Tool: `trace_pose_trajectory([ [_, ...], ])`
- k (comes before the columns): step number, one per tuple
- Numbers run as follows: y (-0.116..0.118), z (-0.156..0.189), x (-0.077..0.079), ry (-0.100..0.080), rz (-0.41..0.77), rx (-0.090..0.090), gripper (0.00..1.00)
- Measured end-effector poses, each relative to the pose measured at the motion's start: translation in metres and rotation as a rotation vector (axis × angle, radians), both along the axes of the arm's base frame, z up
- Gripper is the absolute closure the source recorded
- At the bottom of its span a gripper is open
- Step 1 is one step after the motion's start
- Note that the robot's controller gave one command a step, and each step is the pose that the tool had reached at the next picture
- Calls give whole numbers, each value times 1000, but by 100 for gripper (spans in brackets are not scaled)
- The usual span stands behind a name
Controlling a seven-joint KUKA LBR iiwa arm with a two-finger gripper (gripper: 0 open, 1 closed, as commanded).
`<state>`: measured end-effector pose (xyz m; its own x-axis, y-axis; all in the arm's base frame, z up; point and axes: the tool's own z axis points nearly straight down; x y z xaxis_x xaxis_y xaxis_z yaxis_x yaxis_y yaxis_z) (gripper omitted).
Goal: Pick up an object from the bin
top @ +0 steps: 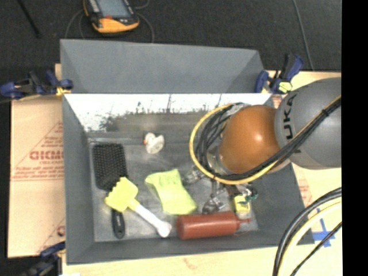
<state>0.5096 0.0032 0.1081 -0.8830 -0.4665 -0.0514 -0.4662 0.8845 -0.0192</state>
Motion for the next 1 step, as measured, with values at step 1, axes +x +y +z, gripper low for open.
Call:
trace_pose_trajectory([
  [1,-2,-5,-8,31,1,-6,100],
])
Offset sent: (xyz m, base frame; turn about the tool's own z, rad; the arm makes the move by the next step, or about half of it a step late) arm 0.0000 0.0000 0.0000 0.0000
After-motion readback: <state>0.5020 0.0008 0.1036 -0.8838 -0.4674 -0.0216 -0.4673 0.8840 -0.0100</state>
